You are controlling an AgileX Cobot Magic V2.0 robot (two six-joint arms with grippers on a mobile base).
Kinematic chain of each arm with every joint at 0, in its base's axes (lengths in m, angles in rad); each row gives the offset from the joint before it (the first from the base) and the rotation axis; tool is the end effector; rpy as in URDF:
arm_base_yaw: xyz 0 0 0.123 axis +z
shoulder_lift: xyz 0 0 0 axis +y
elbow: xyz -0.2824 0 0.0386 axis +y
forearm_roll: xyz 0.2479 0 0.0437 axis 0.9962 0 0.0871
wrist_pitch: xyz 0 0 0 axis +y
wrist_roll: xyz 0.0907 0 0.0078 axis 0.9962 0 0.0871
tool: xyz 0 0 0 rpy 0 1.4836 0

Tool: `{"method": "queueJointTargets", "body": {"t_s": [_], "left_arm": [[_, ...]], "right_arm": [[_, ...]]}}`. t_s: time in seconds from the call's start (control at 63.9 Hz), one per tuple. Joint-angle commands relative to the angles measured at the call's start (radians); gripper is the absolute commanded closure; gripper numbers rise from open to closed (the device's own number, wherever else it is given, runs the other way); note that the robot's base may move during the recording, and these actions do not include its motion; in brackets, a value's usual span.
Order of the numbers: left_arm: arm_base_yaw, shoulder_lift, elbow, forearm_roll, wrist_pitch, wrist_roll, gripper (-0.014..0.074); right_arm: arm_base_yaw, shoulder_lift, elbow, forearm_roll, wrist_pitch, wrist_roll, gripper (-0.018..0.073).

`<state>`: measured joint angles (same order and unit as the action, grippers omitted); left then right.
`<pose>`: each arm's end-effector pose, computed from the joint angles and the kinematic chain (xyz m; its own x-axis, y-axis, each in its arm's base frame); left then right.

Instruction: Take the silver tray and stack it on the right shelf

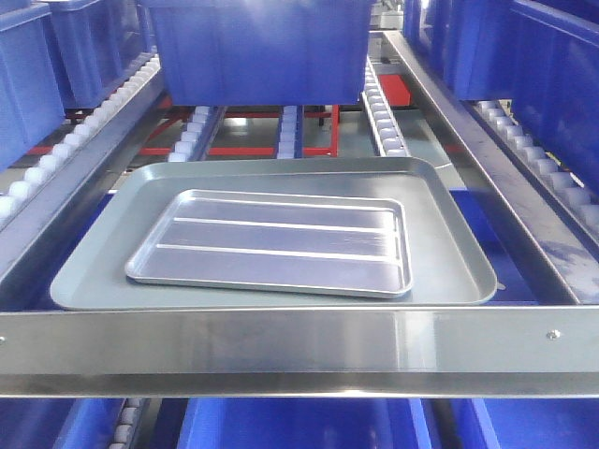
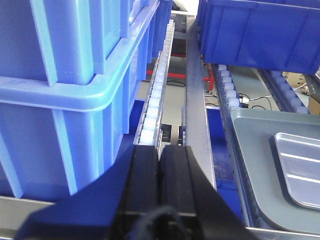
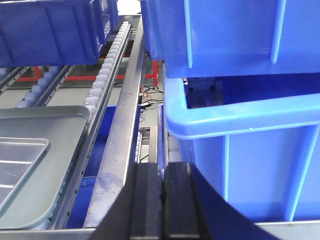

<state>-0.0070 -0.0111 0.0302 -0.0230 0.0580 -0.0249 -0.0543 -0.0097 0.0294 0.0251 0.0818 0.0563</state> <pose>0.0569 -0.0005 0.1982 0.0097 -0.0479 -0.9988 0.0088 0.9988 -0.0478 0.0569 -0.0029 0.1962 -0.0100 0.0819 -0.9966 0.0532 0.9953 0.0812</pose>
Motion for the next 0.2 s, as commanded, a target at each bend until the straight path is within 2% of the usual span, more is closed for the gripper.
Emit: {"method": "queueJointTargets", "body": {"t_s": [0.0,0.188], "left_arm": [[0.000,-0.015,0.018,-0.009,-0.092,0.000,0.0691],[0.000,-0.015,0.018,-0.009,-0.092,0.000,0.0691]], "right_arm": [[-0.006,-0.021,-0.019,0.000,-0.095,-0.010,0.0510],[-0.006,-0.021,-0.019,0.000,-0.095,-0.010,0.0510]]}}
